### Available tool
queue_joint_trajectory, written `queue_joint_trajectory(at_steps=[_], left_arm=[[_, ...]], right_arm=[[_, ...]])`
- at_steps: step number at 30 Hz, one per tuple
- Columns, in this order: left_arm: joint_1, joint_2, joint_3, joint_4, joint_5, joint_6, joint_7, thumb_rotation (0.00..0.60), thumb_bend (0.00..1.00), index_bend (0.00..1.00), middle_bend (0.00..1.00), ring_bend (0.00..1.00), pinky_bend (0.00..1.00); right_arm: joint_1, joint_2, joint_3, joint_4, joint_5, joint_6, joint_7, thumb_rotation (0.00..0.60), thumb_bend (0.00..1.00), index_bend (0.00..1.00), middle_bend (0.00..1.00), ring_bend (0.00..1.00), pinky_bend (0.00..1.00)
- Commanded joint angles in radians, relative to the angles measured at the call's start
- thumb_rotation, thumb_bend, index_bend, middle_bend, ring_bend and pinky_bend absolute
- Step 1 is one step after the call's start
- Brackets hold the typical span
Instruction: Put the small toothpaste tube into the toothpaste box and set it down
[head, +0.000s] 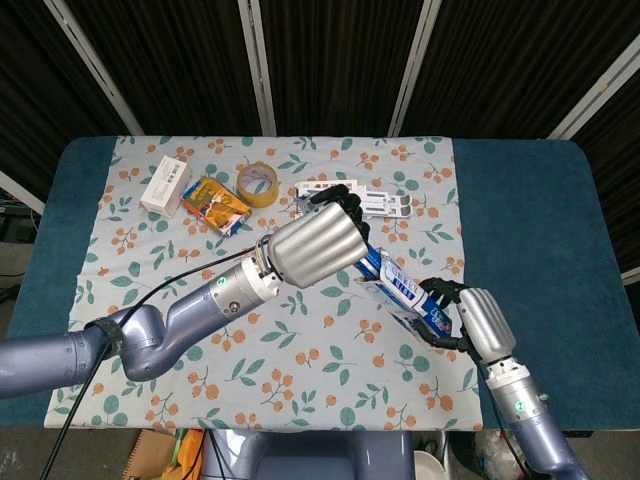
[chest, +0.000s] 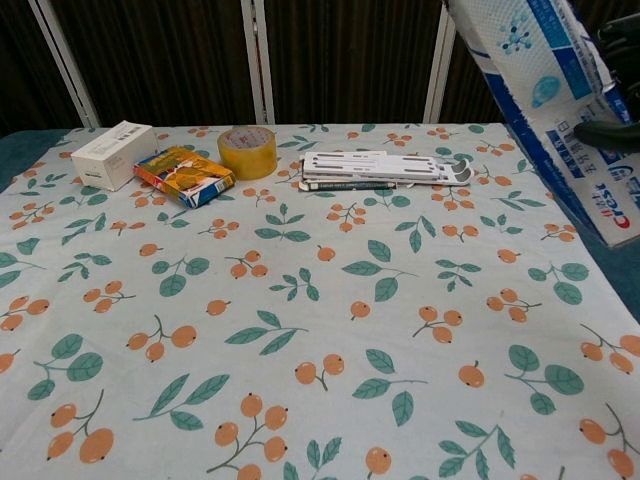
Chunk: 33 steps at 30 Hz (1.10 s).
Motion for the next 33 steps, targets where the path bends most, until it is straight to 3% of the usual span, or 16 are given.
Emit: queue_joint_trajectory(at_steps=[1,12,18,26,33], left_arm=[[-0.020,0.001,0.018,0.022,0.046,-0.019,-0.012,0.600,0.41,0.72,0.73,0.61,0.67],[-0.101,-0.009,0.044,0.106,0.205,-0.066,-0.034,0.600,0.41,0.70,0.70,0.58,0.65],[-0.130,-0.043,0.043,0.150,0.247,-0.061,-0.051,0.600,0.39,0.66,0.63,0.51,0.63],[-0.145,-0.072,0.042,0.172,0.266,-0.057,-0.052,0.600,0.30,0.51,0.49,0.39,0.50],[-0.143,-0.113,0.021,0.195,0.295,0.016,-0.028,0.600,0.11,0.26,0.22,0.22,0.32]], right_arm=[[0.000,0.001,0.001,-0.001,-0.001,0.001,0.004,0.600,0.34,0.45,0.50,0.47,0.50],[0.004,0.006,0.009,-0.013,0.028,-0.015,0.038,0.600,0.34,0.45,0.50,0.47,0.50],[0.006,0.016,0.021,-0.046,0.069,-0.039,0.116,0.600,0.34,0.45,0.50,0.47,0.50],[0.001,0.056,0.057,-0.111,0.129,-0.085,0.346,0.600,0.34,0.45,0.50,0.47,0.50],[-0.010,0.085,0.079,-0.117,0.119,-0.105,0.514,0.600,0.34,0.45,0.50,0.47,0.50]])
